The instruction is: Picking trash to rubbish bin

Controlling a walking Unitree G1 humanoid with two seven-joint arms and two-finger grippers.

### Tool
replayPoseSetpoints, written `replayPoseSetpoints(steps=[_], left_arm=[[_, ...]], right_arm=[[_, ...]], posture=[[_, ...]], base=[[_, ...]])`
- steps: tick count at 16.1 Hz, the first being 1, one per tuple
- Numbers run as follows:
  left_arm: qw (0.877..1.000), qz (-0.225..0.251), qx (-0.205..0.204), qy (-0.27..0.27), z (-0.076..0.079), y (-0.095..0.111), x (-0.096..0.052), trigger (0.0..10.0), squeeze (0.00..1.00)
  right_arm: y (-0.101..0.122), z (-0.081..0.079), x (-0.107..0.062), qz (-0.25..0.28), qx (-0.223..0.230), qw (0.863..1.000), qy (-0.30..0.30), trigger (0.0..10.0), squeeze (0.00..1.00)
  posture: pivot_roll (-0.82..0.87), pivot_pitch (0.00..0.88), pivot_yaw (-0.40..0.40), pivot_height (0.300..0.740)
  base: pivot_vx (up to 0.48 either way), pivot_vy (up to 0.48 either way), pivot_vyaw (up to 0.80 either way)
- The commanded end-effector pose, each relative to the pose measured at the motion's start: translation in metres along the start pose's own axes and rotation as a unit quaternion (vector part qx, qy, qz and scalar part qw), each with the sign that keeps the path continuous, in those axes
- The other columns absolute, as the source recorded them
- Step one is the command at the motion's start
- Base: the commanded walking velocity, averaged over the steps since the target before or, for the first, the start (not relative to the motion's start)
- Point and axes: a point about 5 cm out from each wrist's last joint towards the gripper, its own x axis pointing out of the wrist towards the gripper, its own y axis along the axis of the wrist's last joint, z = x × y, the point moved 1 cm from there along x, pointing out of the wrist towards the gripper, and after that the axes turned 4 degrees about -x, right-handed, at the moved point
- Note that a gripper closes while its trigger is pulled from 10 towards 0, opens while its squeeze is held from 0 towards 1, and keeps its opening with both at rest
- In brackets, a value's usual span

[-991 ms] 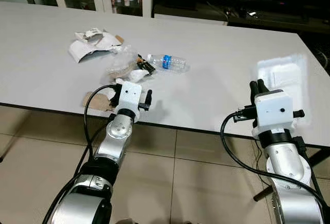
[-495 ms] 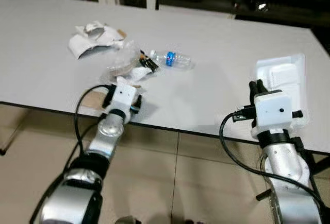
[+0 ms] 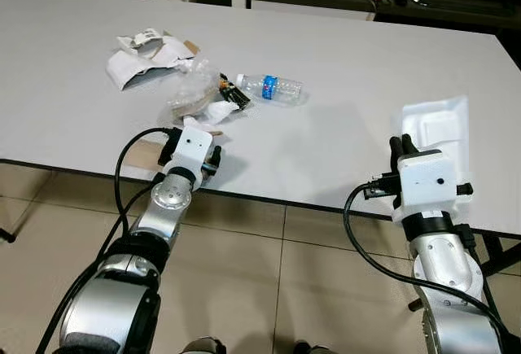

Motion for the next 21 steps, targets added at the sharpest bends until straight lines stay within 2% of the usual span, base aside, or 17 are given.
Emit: replayPoseSetpoints(steps=[1, 4, 8, 9, 10, 14, 21], left_arm=[[0.999, -0.036, 0.005, -0.022, 0.008, -0.015, -0.003, 10.0, 0.0], [0.999, -0.025, 0.004, -0.034, 0.017, -0.006, 0.002, 10.0, 0.0], [1.0, -0.007, -0.005, -0.03, 0.016, 0.006, 0.006, 10.0, 0.0], [1.0, -0.002, -0.009, -0.029, 0.016, 0.008, 0.007, 6.6, 0.0], [0.999, 0.003, -0.012, -0.031, 0.016, 0.01, 0.008, 0.0, 0.0], [0.998, 0.012, -0.024, -0.048, 0.022, 0.013, 0.007, 0.0, 0.0], [0.998, 0.023, -0.035, -0.041, 0.021, 0.016, 0.008, 0.0, 0.0]], right_arm=[[0.005, 0.001, -0.002, 0.006, 0.0, 1.0, -0.005, 10.0, 0.0], [0.005, -0.001, -0.005, 0.003, 0.002, 1.0, -0.002, 10.0, 0.0], [0.005, 0.001, -0.009, -0.002, 0.0, 1.0, -0.008, 10.0, 0.0], [0.006, 0.001, -0.011, -0.002, 0.0, 1.0, -0.01, 10.0, 0.0], [0.006, 0.001, -0.013, -0.003, 0.0, 1.0, -0.011, 10.0, 0.0], [0.004, 0.002, -0.021, -0.016, 0.001, 1.0, -0.013, 10.0, 0.0], [0.004, 0.006, -0.018, -0.018, -0.009, 1.0, -0.016, 10.0, 0.0]], posture=[[0.16, 0.166, -0.021, 0.74], [0.14, 0.177, -0.017, 0.74], [0.12, 0.179, -0.011, 0.74], [0.1, 0.183, -0.009, 0.74], [0.09, 0.189, -0.009, 0.74], [0.07, 0.203, -0.009, 0.74], [0.07, 0.189, -0.017, 0.74]], base=[[0.0, 0.0, 0.0], [0.0, 0.0, 0.0], [0.0, 0.0, 0.0], [0.0, 0.0, 0.0], [0.0, 0.0, 0.0], [0.0, 0.0, 0.0], [0.0, 0.0, 0.0]])
